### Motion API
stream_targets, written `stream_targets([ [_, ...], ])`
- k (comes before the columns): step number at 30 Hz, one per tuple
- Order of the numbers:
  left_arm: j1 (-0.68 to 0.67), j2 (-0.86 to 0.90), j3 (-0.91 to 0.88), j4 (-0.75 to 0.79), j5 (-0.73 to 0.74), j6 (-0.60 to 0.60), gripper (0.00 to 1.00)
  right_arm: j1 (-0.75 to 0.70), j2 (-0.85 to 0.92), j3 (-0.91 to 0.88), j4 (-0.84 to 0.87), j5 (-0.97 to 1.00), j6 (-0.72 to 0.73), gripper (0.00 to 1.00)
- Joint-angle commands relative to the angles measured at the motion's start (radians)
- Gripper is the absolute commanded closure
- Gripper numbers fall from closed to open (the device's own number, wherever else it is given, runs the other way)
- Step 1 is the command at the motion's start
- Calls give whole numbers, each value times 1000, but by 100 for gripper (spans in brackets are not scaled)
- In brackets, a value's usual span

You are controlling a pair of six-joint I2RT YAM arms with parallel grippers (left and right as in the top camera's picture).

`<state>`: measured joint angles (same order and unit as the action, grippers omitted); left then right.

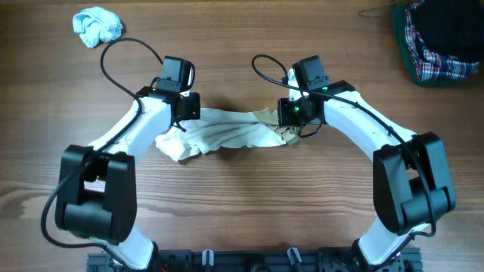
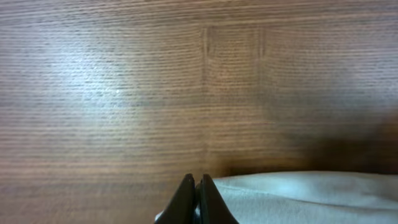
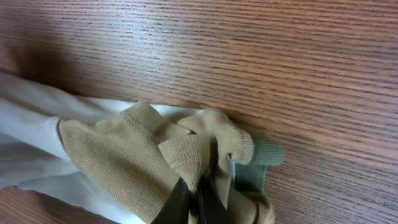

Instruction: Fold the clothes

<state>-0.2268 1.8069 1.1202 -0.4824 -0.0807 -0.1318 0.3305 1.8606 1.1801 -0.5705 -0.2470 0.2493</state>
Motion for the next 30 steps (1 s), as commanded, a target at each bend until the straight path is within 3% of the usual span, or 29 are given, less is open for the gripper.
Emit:
stream_targets([
  [1,-13,-59,-7,-48,-25,21,96,-5,-2,-10,3,-9,13,96],
  [8,-115,-66,-7,-235,-24,20,96,-5,-2,-10,-5,-10,12,96],
  [11,-129,-66,-7,-252,-25,20,87,-5,-2,-10,-27,-10,13,95],
  [12,-129,-66,-7,-256,-25,20,82,-5,-2,-10,-39,-11,13,74],
  [13,-129,-66,-7,-272,-25,20,67,-5,-2,-10,-56,-14,12,51],
  [14,-129,-66,-7,-289,-25,20,51,-5,-2,-10,-73,-21,11,37],
  [16,-129,-66,-7,-324,-25,20,36,-5,-2,2,-111,-66,-6,23],
  [19,-129,-66,-7,-339,-25,20,32,-5,-26,46,-145,-65,-3,17],
  [21,-129,-66,-7,-341,-25,19,41,-9,-71,72,-161,-65,-5,12],
  [23,-128,-66,-7,-341,-25,15,41,-24,-138,106,-207,-61,-21,1],
  [26,-117,-75,-7,-342,16,-14,31,-28,-178,119,-250,-62,-66,1],
  [30,0,-121,-7,-341,237,-14,24,-28,-175,119,-281,-69,-132,1],
])
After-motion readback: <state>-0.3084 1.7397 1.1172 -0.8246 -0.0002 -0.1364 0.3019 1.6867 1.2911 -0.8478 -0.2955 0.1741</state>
